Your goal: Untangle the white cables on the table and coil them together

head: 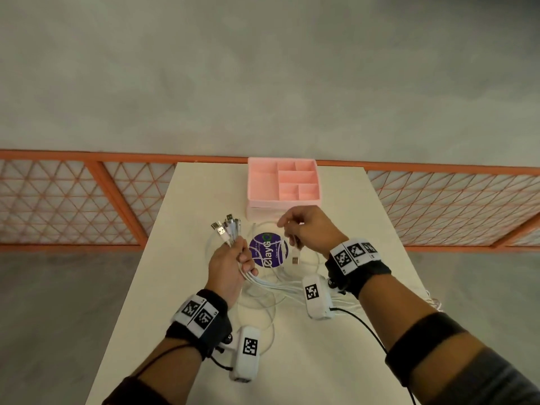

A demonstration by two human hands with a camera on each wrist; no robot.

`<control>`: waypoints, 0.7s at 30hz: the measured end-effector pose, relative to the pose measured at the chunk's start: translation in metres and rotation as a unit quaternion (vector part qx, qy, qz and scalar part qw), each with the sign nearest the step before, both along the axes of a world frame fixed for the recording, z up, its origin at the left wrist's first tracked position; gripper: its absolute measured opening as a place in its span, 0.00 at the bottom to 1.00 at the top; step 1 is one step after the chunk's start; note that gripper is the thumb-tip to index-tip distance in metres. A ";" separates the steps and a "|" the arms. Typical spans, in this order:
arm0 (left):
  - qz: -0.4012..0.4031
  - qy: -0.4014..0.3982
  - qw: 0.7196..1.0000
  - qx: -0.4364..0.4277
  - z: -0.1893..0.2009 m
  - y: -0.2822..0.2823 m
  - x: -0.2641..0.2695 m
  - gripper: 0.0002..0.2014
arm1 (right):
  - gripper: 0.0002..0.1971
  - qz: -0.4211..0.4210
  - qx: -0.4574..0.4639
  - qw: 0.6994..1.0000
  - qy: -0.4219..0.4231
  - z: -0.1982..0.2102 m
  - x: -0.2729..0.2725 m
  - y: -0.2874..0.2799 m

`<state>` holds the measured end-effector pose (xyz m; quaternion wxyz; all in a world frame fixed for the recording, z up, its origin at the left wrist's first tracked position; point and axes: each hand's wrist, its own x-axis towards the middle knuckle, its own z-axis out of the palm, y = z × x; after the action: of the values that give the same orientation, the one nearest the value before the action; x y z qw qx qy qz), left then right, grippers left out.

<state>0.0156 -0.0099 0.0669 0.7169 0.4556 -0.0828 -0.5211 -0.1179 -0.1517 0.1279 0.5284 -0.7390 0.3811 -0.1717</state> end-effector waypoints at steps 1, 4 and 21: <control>-0.003 -0.006 1.000 -0.004 0.002 -0.001 -0.001 0.13 | 0.13 0.007 0.019 1.000 0.017 -0.003 -0.001 0.003; -0.013 -0.016 1.000 -0.007 0.006 -0.003 -0.002 0.12 | 0.14 0.019 0.060 0.998 0.003 -0.013 -0.002 0.009; -0.003 -0.083 0.996 0.024 0.010 -0.005 -0.016 0.17 | 0.19 0.039 0.070 0.994 -0.075 -0.014 0.021 0.059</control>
<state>-0.0008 -0.0145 0.0764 0.6950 0.5142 -0.1303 -0.4853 -0.0966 -0.0923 0.1135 0.6122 -0.6994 0.3226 -0.1785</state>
